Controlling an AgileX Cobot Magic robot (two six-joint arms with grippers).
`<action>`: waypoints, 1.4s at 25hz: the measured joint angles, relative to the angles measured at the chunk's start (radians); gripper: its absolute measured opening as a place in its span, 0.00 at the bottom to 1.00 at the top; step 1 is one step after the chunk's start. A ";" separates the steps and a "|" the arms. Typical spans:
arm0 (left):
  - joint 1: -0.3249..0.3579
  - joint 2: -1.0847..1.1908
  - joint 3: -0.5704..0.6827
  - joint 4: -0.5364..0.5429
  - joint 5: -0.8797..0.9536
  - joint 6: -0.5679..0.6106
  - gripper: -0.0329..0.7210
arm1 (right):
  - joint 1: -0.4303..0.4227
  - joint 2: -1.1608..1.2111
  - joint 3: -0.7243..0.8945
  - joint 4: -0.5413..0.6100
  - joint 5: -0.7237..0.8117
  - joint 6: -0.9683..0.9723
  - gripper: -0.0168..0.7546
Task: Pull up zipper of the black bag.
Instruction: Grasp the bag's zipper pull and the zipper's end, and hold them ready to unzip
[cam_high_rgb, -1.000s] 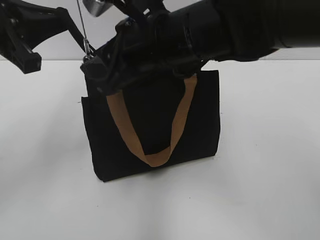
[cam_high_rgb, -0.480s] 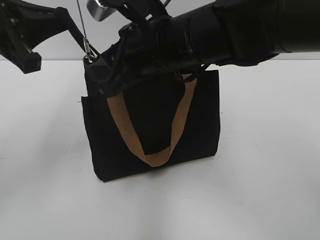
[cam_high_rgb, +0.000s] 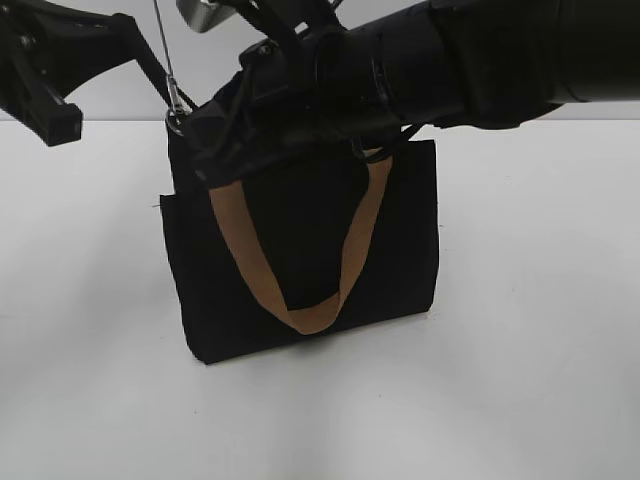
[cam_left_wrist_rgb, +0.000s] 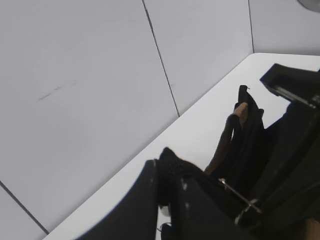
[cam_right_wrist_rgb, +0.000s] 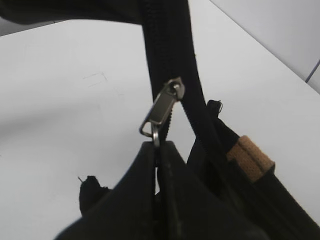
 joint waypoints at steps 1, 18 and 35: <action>0.000 0.000 0.000 0.000 0.000 0.000 0.08 | 0.000 0.000 0.000 0.000 0.000 0.006 0.02; 0.000 -0.002 0.000 -0.013 0.012 0.000 0.08 | -0.031 -0.076 0.010 -0.035 0.007 0.155 0.02; 0.000 -0.002 0.000 -0.003 0.015 0.000 0.08 | -0.031 -0.021 0.006 -0.013 0.037 0.277 0.02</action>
